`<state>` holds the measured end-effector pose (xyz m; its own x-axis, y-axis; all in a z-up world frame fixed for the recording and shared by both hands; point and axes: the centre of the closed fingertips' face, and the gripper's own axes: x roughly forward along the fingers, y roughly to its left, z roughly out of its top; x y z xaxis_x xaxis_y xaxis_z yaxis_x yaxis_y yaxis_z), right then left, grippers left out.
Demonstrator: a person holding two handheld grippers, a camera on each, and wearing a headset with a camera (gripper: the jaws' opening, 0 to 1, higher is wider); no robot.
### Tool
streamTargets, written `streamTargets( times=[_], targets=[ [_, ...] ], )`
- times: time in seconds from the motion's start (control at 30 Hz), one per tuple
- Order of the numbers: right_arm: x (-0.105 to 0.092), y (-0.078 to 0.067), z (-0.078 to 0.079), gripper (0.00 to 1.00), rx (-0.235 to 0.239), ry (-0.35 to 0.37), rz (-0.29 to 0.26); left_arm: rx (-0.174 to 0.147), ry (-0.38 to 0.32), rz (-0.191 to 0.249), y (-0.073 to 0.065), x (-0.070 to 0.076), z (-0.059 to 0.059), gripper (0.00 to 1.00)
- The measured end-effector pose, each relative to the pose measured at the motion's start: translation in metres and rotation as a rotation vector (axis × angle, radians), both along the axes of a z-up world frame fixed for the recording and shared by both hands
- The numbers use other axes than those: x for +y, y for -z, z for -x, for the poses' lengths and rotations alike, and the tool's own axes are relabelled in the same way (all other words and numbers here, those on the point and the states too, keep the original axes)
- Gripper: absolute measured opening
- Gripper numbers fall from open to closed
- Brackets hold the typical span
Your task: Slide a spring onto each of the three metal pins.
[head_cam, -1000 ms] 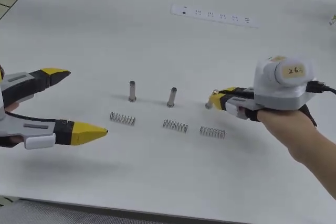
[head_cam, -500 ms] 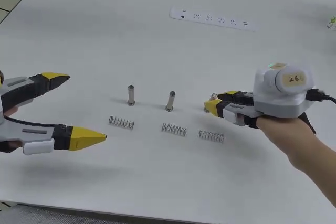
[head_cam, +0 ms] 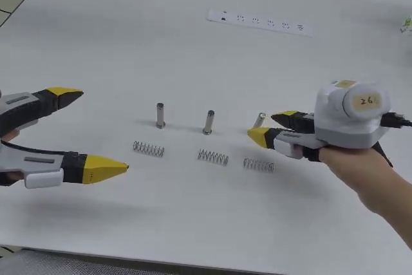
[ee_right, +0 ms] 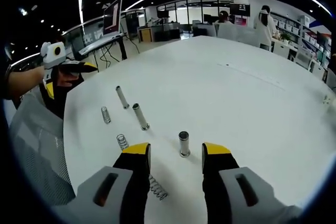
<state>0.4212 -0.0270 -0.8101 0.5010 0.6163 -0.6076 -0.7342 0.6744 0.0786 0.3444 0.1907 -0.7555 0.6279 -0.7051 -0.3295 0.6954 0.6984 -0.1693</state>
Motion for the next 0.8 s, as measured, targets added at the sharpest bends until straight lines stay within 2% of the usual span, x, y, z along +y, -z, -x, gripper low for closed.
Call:
streamTargets(
  times=[0.43,0.8],
  targets=[
    [-0.006,-0.012,0.005,0.40,-0.017,-0.014,-0.038,-0.001,0.001,-0.002,0.000,0.000,0.001,0.98],
    [-0.014,-0.014,0.014,0.40,-0.022,-0.059,-0.013,0.003,0.012,-0.017,0.004,-0.002,0.005,0.98]
  ],
)
